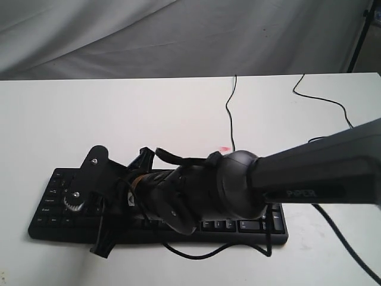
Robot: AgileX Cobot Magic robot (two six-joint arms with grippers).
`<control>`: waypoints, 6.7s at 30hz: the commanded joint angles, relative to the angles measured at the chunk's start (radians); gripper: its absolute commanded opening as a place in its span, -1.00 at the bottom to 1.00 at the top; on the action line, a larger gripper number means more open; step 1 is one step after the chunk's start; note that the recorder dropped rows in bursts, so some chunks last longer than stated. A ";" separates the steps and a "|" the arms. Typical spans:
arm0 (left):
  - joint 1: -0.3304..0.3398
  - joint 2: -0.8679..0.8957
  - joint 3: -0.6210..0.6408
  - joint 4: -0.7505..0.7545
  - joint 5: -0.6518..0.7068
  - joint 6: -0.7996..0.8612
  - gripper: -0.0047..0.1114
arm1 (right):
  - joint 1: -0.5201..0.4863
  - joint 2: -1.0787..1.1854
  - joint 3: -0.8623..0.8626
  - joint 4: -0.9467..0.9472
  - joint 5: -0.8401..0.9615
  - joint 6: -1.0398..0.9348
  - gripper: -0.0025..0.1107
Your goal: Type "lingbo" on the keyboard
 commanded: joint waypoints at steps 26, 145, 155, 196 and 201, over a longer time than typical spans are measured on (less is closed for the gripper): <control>-0.004 0.003 0.005 -0.001 -0.004 -0.003 -0.91 | -0.138 -0.074 0.092 -0.023 -0.021 -0.002 -0.96; -0.004 0.003 0.005 -0.001 -0.004 -0.003 -0.91 | -0.739 -1.946 0.953 0.155 0.338 0.006 -0.96; -0.004 0.003 0.005 -0.001 -0.004 -0.003 -0.91 | -0.739 -1.946 1.176 0.030 0.014 0.142 -0.96; -0.004 0.003 0.005 -0.001 -0.004 -0.003 -0.91 | -0.739 -2.031 1.176 0.032 0.104 0.137 -0.96; -0.004 0.003 0.005 -0.001 -0.004 -0.003 -0.91 | -0.739 -2.031 1.176 0.032 0.104 0.137 -0.96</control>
